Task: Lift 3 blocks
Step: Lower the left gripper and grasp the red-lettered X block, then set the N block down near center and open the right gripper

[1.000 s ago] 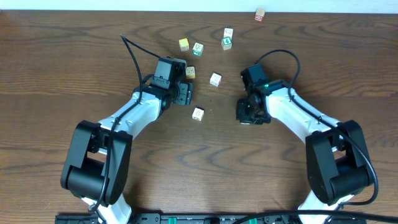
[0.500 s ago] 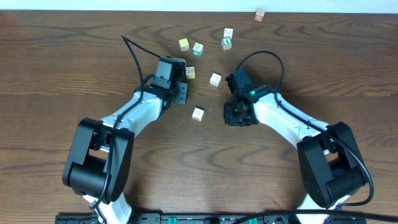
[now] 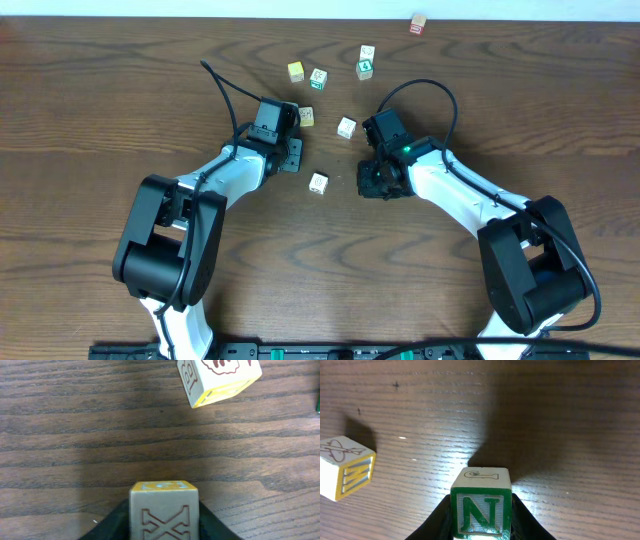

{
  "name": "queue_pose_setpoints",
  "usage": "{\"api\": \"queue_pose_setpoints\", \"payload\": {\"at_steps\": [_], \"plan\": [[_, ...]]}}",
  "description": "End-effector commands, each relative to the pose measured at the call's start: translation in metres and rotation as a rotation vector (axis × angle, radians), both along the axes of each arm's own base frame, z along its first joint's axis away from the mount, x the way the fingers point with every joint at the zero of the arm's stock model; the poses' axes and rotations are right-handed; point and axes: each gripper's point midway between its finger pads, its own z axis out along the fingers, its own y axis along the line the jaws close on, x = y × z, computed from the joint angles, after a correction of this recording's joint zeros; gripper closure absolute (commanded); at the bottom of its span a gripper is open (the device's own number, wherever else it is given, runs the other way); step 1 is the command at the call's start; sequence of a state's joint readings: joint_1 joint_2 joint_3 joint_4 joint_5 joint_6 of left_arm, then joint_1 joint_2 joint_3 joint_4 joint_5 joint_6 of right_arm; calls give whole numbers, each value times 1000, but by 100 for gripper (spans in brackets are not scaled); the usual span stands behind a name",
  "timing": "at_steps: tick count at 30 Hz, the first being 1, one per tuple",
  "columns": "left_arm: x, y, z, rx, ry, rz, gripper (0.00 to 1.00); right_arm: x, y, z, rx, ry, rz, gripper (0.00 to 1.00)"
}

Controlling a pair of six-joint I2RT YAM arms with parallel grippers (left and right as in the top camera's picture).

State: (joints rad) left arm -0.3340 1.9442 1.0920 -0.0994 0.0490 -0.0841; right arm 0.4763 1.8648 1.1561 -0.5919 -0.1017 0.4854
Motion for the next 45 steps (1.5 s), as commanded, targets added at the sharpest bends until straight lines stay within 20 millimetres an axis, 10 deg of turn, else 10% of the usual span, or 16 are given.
{"api": "queue_pose_setpoints", "payload": {"at_steps": [1, 13, 28, 45], "plan": [[3, 2, -3, 4, 9, 13, 68, -2, 4, 2, 11, -5, 19, 81], [-23, 10, 35, -6, 59, 59, 88, 7, 24, 9, 104, -50, 68, 79], [-68, -11, 19, -82, 238, 11, 89, -5, 31, 7, 98, -22, 99, 75], [-86, -37, 18, -66, 262, -55, 87, 2, 5, 2, -7, -37, 67, 39]]}}
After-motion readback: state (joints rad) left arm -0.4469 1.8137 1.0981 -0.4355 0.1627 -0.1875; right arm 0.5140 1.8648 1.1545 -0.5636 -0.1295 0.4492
